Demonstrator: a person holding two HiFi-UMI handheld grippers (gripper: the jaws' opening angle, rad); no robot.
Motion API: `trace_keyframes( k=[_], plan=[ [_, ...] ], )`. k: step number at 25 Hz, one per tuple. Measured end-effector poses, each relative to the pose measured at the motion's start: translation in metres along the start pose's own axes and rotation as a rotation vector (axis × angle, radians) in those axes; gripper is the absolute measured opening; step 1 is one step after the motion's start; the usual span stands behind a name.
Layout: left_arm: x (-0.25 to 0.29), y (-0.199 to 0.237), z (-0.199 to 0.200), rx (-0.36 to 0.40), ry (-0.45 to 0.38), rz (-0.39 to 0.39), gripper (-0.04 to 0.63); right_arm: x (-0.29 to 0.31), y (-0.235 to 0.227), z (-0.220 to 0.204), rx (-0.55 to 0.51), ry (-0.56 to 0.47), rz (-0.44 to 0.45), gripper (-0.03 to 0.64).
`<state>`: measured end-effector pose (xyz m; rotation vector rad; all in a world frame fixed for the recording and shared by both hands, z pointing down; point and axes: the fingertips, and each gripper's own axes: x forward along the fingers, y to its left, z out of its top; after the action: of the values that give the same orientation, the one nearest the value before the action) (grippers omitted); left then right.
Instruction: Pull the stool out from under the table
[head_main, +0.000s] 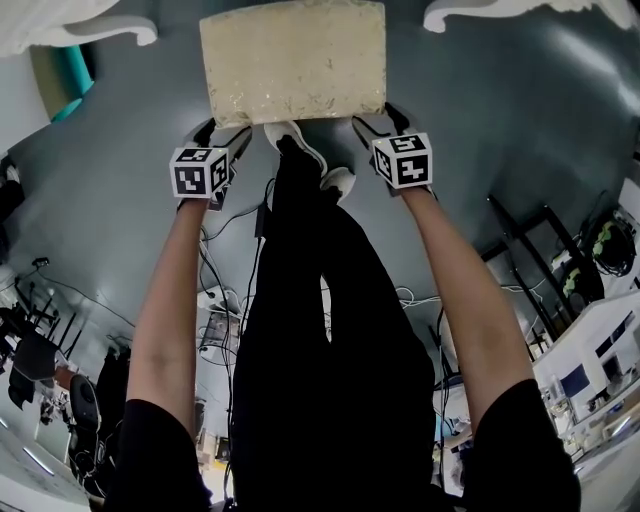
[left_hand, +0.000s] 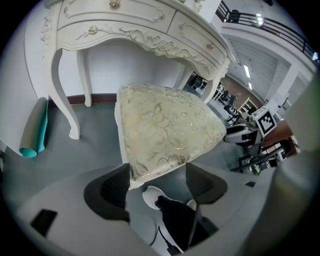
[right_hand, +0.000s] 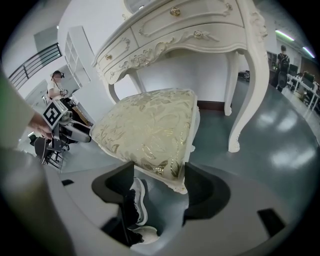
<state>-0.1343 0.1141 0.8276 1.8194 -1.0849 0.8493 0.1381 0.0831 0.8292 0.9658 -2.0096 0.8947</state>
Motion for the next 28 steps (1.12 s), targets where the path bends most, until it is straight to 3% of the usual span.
trace_keyframes(
  k=[9, 17, 24, 28],
  plan=[
    [-0.002, -0.008, -0.010, -0.042, -0.011, -0.008, 0.353, -0.003, 0.000, -0.005, -0.035, 0.026, 0.001, 0.318],
    [-0.002, -0.008, -0.014, 0.029, 0.025, -0.037, 0.353, -0.008, 0.008, -0.010, 0.009, 0.006, 0.005, 0.318],
    [-0.004, -0.012, -0.013, 0.004, 0.004, -0.025, 0.353, -0.011, 0.006, -0.005, 0.047, -0.030, 0.007, 0.318],
    [-0.004, -0.027, -0.028, 0.033, 0.046, -0.057, 0.353, -0.013, -0.005, -0.008, 0.025, -0.022, -0.017, 0.318]
  ],
)
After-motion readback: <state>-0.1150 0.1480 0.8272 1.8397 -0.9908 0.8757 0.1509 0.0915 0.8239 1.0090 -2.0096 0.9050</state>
